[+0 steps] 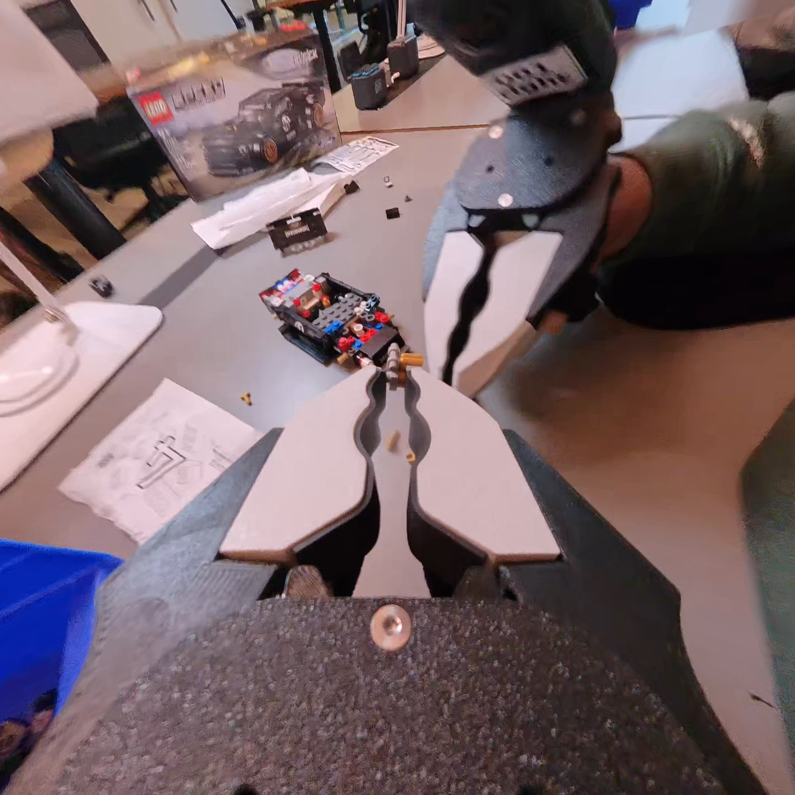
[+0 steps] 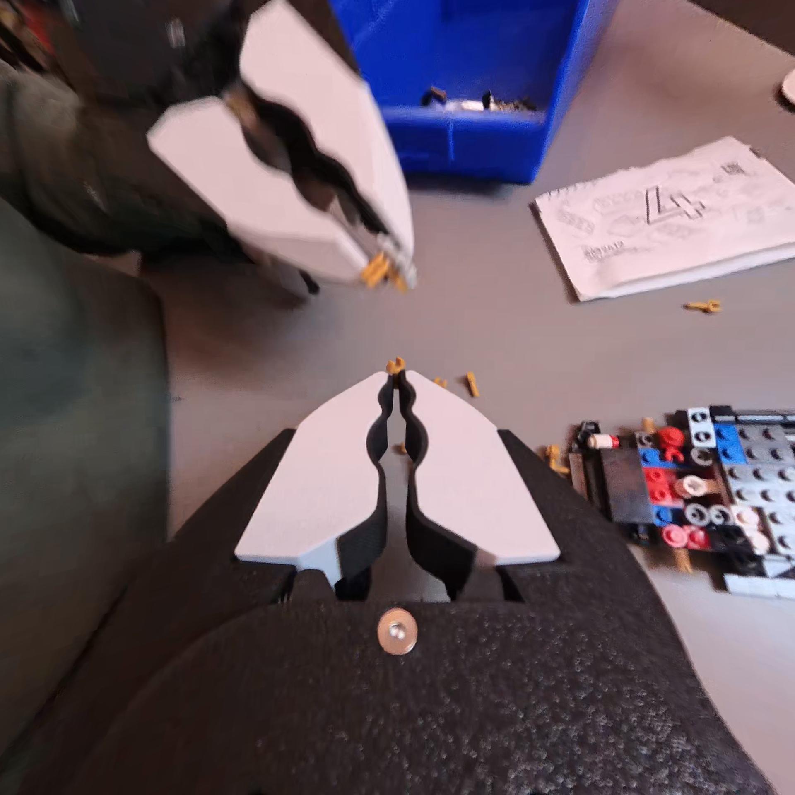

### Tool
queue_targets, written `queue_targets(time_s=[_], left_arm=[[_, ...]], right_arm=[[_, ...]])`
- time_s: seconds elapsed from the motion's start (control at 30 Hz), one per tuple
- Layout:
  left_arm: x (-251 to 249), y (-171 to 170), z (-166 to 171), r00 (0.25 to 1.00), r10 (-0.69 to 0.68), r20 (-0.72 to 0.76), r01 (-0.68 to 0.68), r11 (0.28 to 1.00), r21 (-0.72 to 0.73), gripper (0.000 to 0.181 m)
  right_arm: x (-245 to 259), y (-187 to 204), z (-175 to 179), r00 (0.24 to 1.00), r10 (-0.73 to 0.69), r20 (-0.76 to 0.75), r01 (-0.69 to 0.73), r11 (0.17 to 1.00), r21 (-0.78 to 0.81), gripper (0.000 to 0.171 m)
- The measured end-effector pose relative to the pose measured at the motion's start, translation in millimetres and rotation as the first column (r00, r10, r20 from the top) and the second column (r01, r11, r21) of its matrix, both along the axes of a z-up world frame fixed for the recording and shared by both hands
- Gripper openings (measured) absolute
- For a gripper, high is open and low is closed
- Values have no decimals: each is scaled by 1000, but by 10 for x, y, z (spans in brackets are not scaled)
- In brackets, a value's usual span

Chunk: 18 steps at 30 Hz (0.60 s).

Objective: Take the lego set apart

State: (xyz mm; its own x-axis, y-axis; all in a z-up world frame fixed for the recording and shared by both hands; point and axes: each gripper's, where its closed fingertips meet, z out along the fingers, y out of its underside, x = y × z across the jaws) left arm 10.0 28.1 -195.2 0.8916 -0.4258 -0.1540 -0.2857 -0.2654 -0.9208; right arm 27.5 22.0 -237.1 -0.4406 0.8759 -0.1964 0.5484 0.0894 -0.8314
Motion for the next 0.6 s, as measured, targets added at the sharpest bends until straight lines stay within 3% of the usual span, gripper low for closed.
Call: queue_targets(time_s=[0.2,0.33,0.6], left_arm=[[229,-80,-92,961,-151,231,174,981,-83,8],[139,-56,-443,990,-95,109,118,966,-229,9],[97,-34,-379,949,-62,310,144,958,-249,8]], right_arm=[[-42,14,77,997,-26,-74,31,997,68,6],[-48,12,60,993,-6,-118,22,990,137,8],[-51,45,181,977,7,-212,35,980,194,19]])
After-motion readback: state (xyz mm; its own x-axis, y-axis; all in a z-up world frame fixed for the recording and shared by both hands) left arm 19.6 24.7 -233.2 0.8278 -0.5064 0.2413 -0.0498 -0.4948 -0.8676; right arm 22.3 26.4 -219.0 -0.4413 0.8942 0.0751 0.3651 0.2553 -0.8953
